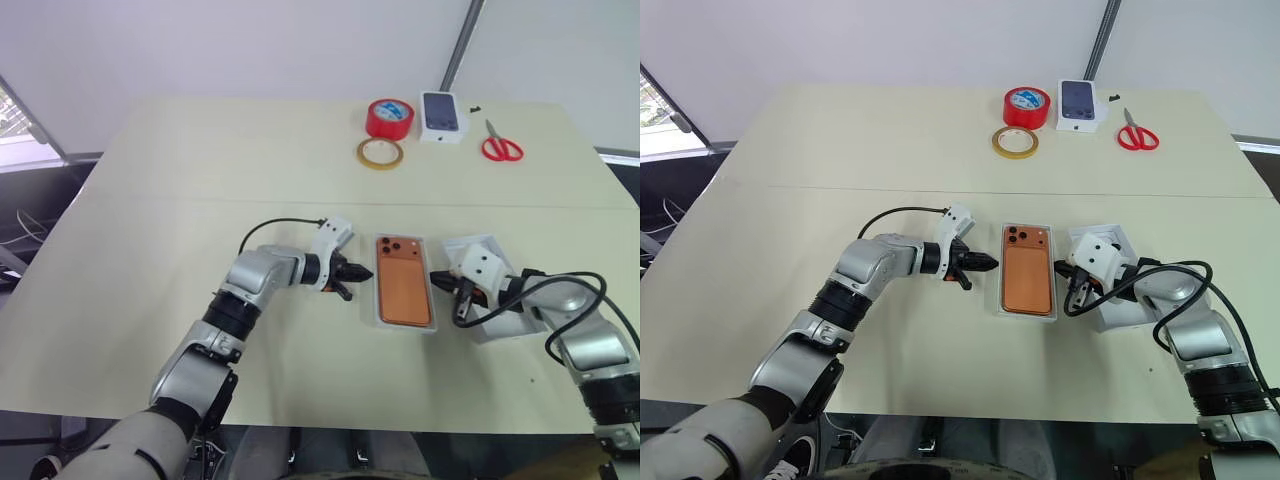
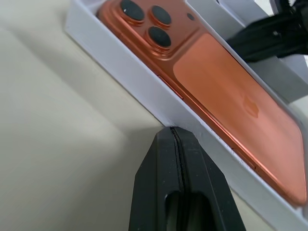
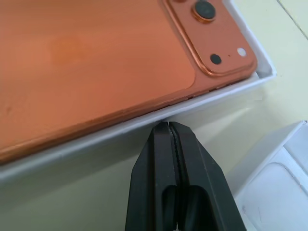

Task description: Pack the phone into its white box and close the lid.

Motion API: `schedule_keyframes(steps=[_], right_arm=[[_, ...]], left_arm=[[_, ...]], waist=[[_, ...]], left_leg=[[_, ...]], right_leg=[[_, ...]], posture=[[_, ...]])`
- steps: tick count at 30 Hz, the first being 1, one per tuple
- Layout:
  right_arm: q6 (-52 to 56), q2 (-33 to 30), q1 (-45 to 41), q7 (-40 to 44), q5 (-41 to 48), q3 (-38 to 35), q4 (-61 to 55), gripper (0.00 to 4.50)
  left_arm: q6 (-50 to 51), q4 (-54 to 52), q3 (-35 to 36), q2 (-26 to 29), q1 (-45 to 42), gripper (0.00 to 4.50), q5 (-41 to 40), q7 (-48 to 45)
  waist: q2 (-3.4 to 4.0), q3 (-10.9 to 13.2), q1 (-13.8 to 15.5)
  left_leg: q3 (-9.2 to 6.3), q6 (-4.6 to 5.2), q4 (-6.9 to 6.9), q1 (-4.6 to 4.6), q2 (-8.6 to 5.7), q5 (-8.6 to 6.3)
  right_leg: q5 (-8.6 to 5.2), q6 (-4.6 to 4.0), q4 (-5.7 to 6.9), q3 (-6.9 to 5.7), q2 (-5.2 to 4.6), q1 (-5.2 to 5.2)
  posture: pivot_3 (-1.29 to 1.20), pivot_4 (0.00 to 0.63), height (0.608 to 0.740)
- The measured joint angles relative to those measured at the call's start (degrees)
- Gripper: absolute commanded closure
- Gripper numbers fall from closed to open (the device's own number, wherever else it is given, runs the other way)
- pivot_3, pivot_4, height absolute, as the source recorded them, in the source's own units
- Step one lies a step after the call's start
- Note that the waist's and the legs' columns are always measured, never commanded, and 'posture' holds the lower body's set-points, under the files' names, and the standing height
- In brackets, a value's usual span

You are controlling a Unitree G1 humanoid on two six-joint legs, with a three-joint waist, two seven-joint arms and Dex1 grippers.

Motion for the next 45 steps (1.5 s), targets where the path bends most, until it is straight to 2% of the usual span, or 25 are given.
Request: schedule_keyframes(steps=[17, 24, 28, 30, 32, 33, 34, 36, 40, 41, 45], right_arm=[[-4.8, -0.3, -0.5, -0.6, -2.7, 0.4, 1.3, 4.48], [-9.3, -1.5, -4.0, -6.7, -8.3, 0.7, 9.2, 4.48], [-10.3, -2.7, -2.6, -5.6, -7.1, 0.1, 8.8, 4.48], [-7.6, -2.8, 0.1, -3.1, -3.2, -2.0, 5.6, 4.48], [-4.2, -2.8, 2.5, -1.1, 0.5, -3.3, 2.4, 3.95], [-1.9, -2.8, 3.7, -0.3, 2.8, -4.2, 0.6, 3.6], [-0.3, -2.9, 4.6, 0.0, 4.1, -5.2, -0.6, 3.19], [2.2, -3.0, 6.0, -0.6, 5.5, -7.6, -2.3, 2.02], [5.7, -3.1, 8.1, -3.3, 7.0, -12.8, -5.6, 0.01], [7.0, -2.7, 8.7, -4.9, 7.4, -13.9, -7.2, 0.0], [14.5, 0.2, 9.5, -13.1, 6.8, -15.6, -12.8, 0.0]], left_arm=[[0.8, -3.3, 0.5, 0.4, 2.1, 4.5, 1.1, -0.5], [-0.4, -3.3, 0.9, 2.2, 2.2, 4.5, 1.1, -0.8], [-1.0, -4.6, 2.3, 3.3, 2.5, 4.5, 1.1, -0.9], [-1.4, -5.9, 3.6, 4.3, 3.0, 4.5, 0.8, -1.1], [-1.9, -6.6, 4.5, 5.4, 3.3, 4.5, 0.9, -1.0], [-3.5, -7.2, 4.6, 6.3, 3.8, 3.95, 1.1, -1.0], [-5.4, -7.7, 4.9, 6.8, 4.5, 3.67, 1.5, -1.0], [-8.7, -8.9, 5.2, 8.0, 6.3, 2.58, 2.0, -1.4], [-12.1, -12.3, 7.3, 12.0, 9.1, 0.57, 1.7, -4.2], [-12.7, -13.6, 7.9, 13.4, 10.0, 0.03, 1.0, -5.6], [-18.1, -16.2, 9.5, 17.4, 13.0, 0.03, -0.2, -10.6]], waist=[[0.0, 0.0, -0.8], [0.0, 0.0, -0.8], [0.0, 0.0, -0.8], [0.0, 0.0, -0.7], [0.0, 0.0, -0.8], [0.01, 0.0, -0.8], [0.01, 0.0, -0.9], [0.02, 0.0, -0.9], [0.02, 0.0, -0.9], [0.03, 0.0, -0.9], [0.08, 0.0, -0.8]], left_leg=[[0.0, -0.01, 0.0, 0.01, 0.01, 0.0], [0.0, -0.03, 0.0, 0.02, 0.01, 0.01], [0.0, -0.03, 0.01, 0.02, 0.01, 0.01], [-0.01, -0.02, 0.0, 0.01, 0.01, 0.01], [-0.01, -0.02, 0.0, 0.01, 0.02, 0.01], [-0.01, -0.01, 0.0, 0.02, 0.02, 0.0], [-0.01, 0.0, 0.0, 0.04, 0.02, 0.0], [0.0, 0.17, 0.0, 0.04, 0.03, -0.11], [-0.01, 0.25, -0.02, 0.04, 0.06, -0.16], [-0.01, 0.24, -0.02, 0.03, 0.06, -0.16], [-0.01, 0.25, -0.02, 0.04, 0.07, -0.16]], right_leg=[[0.01, 0.01, 0.03, 0.0, 0.01, 0.0], [0.01, 0.01, 0.05, 0.0, 0.01, -0.01], [0.01, 0.01, 0.04, 0.0, 0.01, 0.0], [0.01, 0.01, 0.04, 0.0, 0.01, 0.0], [0.01, 0.01, 0.04, 0.0, 0.01, 0.0], [0.01, 0.01, 0.04, 0.01, 0.01, 0.0], [0.01, 0.01, 0.04, 0.01, 0.01, 0.02], [0.01, 0.01, 0.04, 0.02, 0.01, 0.02], [0.01, 0.01, 0.04, 0.02, 0.0, 0.0], [0.01, 0.01, 0.04, 0.02, 0.0, -0.01], [0.01, 0.01, 0.04, 0.02, -0.01, -0.01]], posture=[[0.0, 0.15, 0.74], [0.0, 0.15, 0.74], [0.0, 0.15, 0.74], [0.0, 0.15, 0.74], [0.0, 0.15, 0.74], [0.0, 0.15, 0.74], [0.0, 0.15, 0.74], [0.0, 0.15, 0.74], [0.0, 0.15, 0.74], [0.0, 0.15, 0.74], [0.0, 0.15, 0.74]])
